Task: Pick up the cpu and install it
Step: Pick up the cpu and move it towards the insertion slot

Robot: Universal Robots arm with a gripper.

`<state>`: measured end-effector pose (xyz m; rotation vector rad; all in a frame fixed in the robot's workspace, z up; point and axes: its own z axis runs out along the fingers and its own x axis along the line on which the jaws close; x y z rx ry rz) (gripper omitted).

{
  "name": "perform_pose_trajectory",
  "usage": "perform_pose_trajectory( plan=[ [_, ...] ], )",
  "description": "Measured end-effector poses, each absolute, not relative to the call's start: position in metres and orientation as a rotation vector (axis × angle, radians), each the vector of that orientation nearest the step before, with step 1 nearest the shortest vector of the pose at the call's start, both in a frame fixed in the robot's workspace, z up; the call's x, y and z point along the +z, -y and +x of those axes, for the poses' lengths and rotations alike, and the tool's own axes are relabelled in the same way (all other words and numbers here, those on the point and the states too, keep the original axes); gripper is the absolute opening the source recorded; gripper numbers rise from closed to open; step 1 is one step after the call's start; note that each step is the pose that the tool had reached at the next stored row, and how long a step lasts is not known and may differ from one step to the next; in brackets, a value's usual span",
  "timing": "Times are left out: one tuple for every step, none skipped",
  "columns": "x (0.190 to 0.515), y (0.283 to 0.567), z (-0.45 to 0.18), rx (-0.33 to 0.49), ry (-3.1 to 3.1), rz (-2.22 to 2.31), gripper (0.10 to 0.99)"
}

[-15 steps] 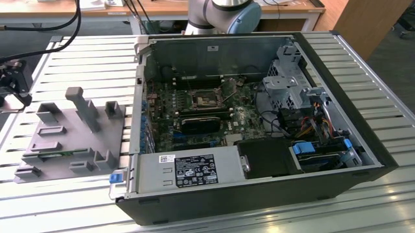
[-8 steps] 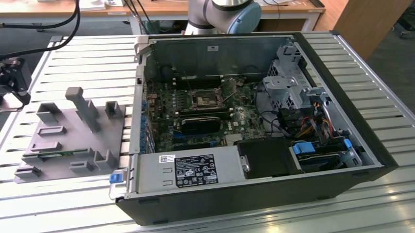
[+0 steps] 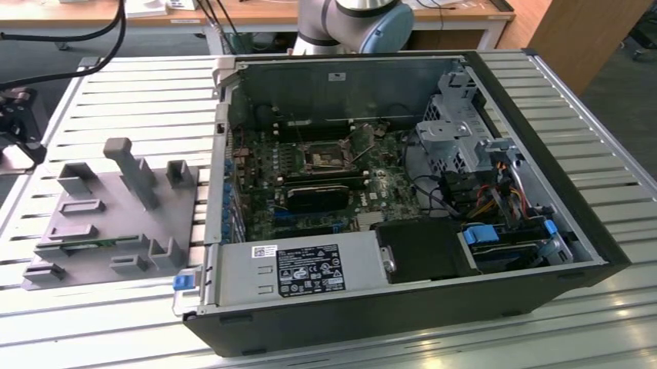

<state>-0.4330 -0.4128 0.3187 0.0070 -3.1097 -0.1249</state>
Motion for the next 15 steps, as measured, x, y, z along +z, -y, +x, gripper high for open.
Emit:
perform_pose_trajectory(
  plan=[
    [0.3191,0.4128,-0.4330,-0.125,3.110,0.007,0.533],
    [0.3195,0.4128,-0.4330,-0.125,3.110,0.007,0.533],
    [0.3200,0.4128,-0.4330,-0.125,3.110,0.007,0.533],
    [0.3205,0.4128,-0.4330,-0.125,3.110,0.007,0.533],
    [0.3209,0.4128,-0.4330,-0.125,3.110,0.007,0.533],
    [0.3213,0.4128,-0.4330,-0.125,3.110,0.007,0.533],
    [0.3218,0.4128,-0.4330,-0.125,3.110,0.007,0.533],
    [0.3222,0.4128,-0.4330,-0.125,3.110,0.007,0.533],
    [0.3226,0.4127,-0.4330,-0.125,3.110,0.007,0.533],
    [0.3231,0.4127,-0.4330,-0.125,3.110,0.007,0.533],
    [0.3236,0.4127,-0.4330,-0.125,3.110,0.007,0.533],
    [0.3241,0.4127,-0.4330,-0.125,3.110,0.007,0.533],
    [0.3245,0.4127,-0.4330,-0.125,3.110,0.007,0.533],
    [0.3249,0.4127,-0.4330,-0.125,3.110,0.007,0.533],
    [0.3254,0.4127,-0.4330,-0.125,3.110,0.007,0.533]
  ],
)
